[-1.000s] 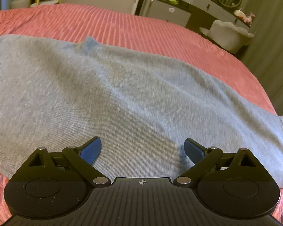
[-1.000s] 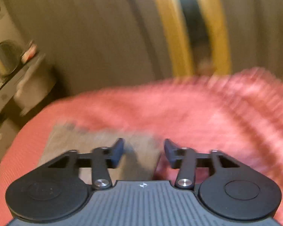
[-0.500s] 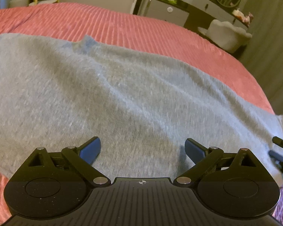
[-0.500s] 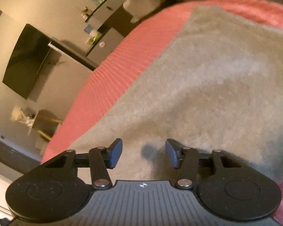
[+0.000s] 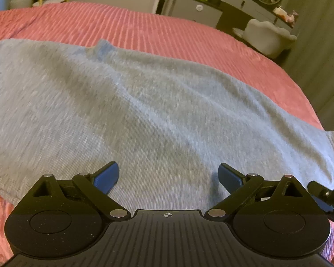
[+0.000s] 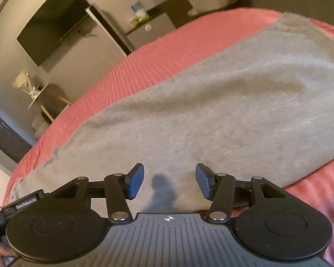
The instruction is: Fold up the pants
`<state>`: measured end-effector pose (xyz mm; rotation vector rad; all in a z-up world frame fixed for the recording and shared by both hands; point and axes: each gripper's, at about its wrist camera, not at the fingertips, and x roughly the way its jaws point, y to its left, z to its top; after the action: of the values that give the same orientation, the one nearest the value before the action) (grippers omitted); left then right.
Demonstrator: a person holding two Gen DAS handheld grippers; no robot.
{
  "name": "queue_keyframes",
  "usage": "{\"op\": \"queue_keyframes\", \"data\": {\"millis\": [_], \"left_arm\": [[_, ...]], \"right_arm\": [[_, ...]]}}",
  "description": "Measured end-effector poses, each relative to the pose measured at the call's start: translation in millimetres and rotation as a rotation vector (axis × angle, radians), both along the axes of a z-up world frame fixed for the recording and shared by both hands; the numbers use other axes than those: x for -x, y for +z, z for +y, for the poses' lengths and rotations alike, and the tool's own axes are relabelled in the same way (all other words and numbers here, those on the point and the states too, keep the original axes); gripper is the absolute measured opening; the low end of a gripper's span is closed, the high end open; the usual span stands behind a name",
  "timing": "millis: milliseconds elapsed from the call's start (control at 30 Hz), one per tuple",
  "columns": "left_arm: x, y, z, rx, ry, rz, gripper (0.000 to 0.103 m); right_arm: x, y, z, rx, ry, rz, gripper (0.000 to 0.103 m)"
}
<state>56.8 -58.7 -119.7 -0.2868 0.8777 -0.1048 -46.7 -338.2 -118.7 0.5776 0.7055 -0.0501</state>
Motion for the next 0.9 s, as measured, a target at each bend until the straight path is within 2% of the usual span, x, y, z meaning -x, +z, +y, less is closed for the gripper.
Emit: {"op": "queue_keyframes", "data": {"millis": [167, 233, 300, 367, 433, 500, 567, 600, 633, 700, 733, 767, 800, 900], "left_arm": [[2.0, 1.2, 1.1, 0.006, 0.000, 0.003, 0.099], [2.2, 1.2, 0.2, -0.001, -0.003, 0.005, 0.099], [3.5, 1.6, -1.1, -0.014, -0.009, 0.004, 0.099], [4.7, 1.6, -2.4, -0.029, -0.017, 0.005, 0.099], [5.8, 1.6, -3.2, -0.039, -0.024, 0.005, 0.099], [6.0, 1.3, -3.8, -0.045, -0.027, 0.006, 0.099], [4.9, 0.1, -4.6, -0.050, -0.027, 0.011, 0.099], [4.7, -0.1, -5.5, -0.054, -0.028, 0.013, 0.099], [4.7, -0.1, -6.4, -0.059, -0.029, 0.013, 0.099], [4.0, -0.7, -7.7, -0.068, -0.033, 0.011, 0.099], [3.4, -1.2, -8.3, -0.073, -0.034, 0.010, 0.099], [2.4, -1.9, -9.4, -0.079, -0.035, 0.010, 0.099], [1.6, -2.5, -10.1, -0.084, -0.035, 0.010, 0.099], [-0.1, -3.3, -11.5, -0.096, -0.037, 0.006, 0.100]], "right_arm": [[20.5, 1.1, 4.5, 0.075, -0.133, -0.010, 0.052], [23.6, -2.0, 13.4, 0.119, -0.123, -0.022, 0.053], [19.3, -0.8, 15.8, 0.194, -0.086, -0.012, 0.062], [10.7, -2.5, 15.9, 0.231, -0.042, -0.004, 0.067], [7.0, 4.6, 9.2, 0.261, -0.042, 0.025, 0.067], [-5.1, 8.8, -7.5, 0.341, -0.130, 0.051, 0.067], [0.2, 13.0, -19.6, 0.500, -0.345, 0.139, 0.069], [5.8, 13.8, -30.4, 0.515, -0.443, 0.169, 0.069], [17.7, 15.3, -48.1, 0.448, -0.521, 0.167, 0.069], [47.3, 12.7, -88.1, 0.147, -0.611, 0.079, 0.069], [63.5, 3.8, -110.1, -0.049, -0.638, 0.023, 0.069], [73.7, -3.6, -123.7, -0.163, -0.657, -0.008, 0.066], [82.2, -10.3, -134.2, -0.242, -0.681, -0.040, 0.058], [96.4, -26.2, -155.5, -0.384, -0.728, -0.119, 0.052]]}}
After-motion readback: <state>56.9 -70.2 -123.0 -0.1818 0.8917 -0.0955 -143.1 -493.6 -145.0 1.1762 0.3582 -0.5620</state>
